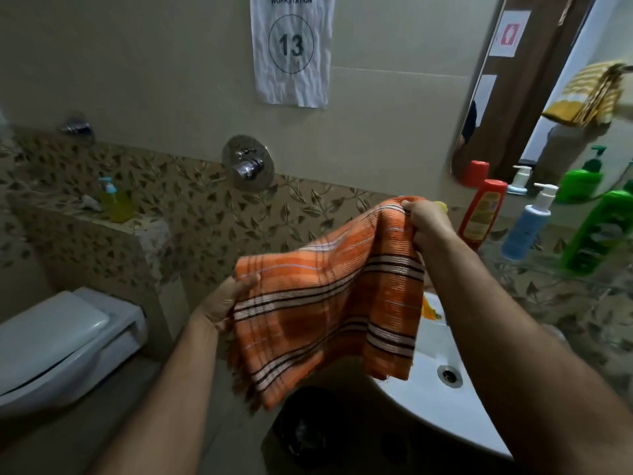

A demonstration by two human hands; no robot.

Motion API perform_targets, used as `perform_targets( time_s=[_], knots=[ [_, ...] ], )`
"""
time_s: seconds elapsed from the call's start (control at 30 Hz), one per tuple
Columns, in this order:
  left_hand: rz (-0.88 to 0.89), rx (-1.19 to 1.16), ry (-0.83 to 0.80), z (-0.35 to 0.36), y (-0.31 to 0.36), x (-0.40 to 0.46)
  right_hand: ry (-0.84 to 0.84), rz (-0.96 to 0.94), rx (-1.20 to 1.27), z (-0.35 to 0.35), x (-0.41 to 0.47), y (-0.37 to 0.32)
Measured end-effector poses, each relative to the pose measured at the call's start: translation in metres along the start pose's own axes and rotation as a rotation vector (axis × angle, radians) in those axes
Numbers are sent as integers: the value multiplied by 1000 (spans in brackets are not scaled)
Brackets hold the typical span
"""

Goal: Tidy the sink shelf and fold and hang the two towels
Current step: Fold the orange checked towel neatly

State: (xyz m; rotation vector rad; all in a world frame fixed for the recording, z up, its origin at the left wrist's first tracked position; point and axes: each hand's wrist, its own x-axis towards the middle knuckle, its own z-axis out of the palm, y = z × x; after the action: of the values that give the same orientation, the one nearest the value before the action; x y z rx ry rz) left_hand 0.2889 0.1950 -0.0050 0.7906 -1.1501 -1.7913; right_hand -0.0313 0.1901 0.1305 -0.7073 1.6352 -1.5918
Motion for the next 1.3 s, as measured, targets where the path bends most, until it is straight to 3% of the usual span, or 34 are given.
perform_targets(
  time_s=[0.13, 0.23, 0.3, 0.37, 0.53, 0.63, 0.8, 1.0, 1.17, 1.3],
  knots=[
    [155, 120, 61, 31, 42, -3, -100, 7, 12, -24, 12, -18],
    [228, 173, 172, 53, 91, 14, -473, -93, 204, -45, 7, -51],
    [229, 159, 112, 60, 122, 27, -759, -111, 195, -64, 2, -48],
    [140, 136, 96, 63, 134, 39, -849, -28, 139, -76, 0, 4],
    [-18, 253, 163, 60, 118, 36, -679, 47, 64, -57, -2, 93],
    [-49, 258, 255, 39, 110, 30, -678, 96, 124, -59, 8, 76],
    [-120, 156, 266, 13, 106, 17, -738, 167, 100, -63, 8, 67],
    [-78, 2, 291, -16, 94, -3, -406, 183, 97, -39, -14, 58],
    [-386, 24, 224, -35, 25, -29, -278, 100, 12, -14, -27, 83],
    [-242, 104, 378, -60, 0, -23, -282, 88, -88, -17, -33, 101]
  ],
)
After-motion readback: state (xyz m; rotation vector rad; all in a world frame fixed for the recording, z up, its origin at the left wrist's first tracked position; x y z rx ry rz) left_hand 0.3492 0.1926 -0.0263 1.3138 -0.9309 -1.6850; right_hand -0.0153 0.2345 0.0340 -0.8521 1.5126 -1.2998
